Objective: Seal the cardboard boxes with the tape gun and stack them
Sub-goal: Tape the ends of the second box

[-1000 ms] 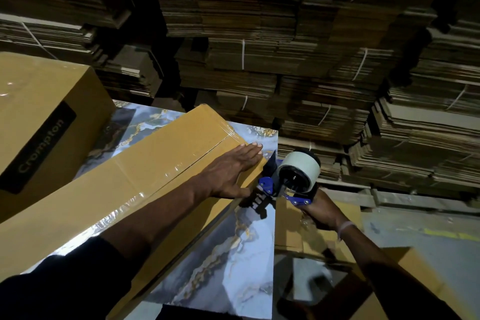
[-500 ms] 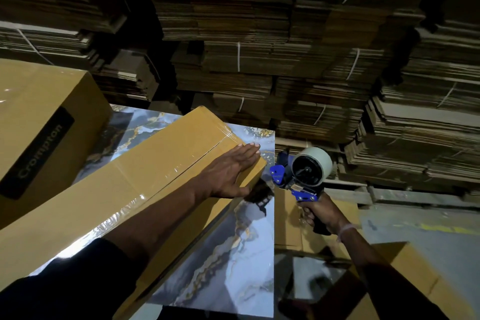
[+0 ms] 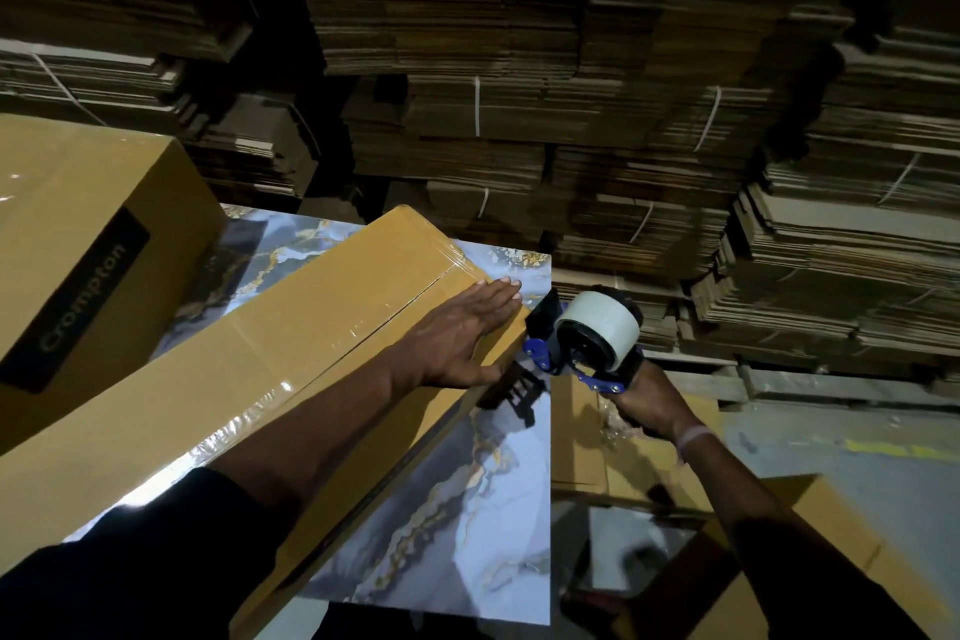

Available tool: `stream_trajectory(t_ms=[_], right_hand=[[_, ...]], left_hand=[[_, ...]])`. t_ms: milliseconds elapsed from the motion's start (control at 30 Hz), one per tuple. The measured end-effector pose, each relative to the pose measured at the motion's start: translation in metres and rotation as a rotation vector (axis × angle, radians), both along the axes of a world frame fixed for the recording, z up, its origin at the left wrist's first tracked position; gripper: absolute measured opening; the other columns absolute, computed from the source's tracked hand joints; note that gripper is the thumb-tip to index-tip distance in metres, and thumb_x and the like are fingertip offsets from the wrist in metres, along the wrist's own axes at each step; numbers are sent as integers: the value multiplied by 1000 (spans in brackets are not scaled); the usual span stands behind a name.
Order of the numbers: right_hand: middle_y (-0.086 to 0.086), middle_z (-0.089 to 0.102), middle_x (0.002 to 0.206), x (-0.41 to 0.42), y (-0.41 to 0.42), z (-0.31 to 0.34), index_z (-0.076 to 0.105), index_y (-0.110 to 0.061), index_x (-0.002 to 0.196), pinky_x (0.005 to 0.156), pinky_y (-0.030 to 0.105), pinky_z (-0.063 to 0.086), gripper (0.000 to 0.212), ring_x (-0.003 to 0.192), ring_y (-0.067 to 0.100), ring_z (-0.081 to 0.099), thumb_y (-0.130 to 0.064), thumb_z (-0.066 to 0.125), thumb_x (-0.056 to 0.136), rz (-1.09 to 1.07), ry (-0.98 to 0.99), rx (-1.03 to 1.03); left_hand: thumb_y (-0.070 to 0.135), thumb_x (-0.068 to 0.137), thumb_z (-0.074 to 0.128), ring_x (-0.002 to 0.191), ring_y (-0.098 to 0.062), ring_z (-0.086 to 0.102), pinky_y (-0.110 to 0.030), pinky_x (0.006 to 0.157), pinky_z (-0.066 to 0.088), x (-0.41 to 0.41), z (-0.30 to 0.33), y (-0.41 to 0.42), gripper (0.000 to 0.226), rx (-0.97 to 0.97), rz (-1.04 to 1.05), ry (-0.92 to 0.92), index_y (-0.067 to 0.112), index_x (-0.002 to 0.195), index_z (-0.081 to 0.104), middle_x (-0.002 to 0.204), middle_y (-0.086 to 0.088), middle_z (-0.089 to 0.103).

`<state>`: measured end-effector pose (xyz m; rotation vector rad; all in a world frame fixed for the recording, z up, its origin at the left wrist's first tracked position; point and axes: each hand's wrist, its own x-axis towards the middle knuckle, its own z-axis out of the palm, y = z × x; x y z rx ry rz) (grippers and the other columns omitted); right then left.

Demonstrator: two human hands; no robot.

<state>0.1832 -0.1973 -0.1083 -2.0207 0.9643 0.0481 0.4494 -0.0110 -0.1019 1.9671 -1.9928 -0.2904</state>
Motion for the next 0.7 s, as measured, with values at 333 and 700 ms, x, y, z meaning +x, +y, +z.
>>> stream_trajectory(t_ms=[333,700], right_hand=[[-27,54,47,15,-3,4,53,-41,81,44,4,33,36,45,-13,49,-18,78,93,68,12,-46],[10,77,84,23,-32,-5,76,-17,92,66,42,59,21,83,33,74,-13,78,72,110,165,-431]], left_hand=[[56,84,57,160,-15,-1,-29,128,-7,-1,-1,-1,101,-15,2,11,10,164,18,173,-8,5],[58,84,55,160,-13,-6,-35,130,-1,2,-8,-3,102,-5,-9,-28,11,165,15,174,-8,2]])
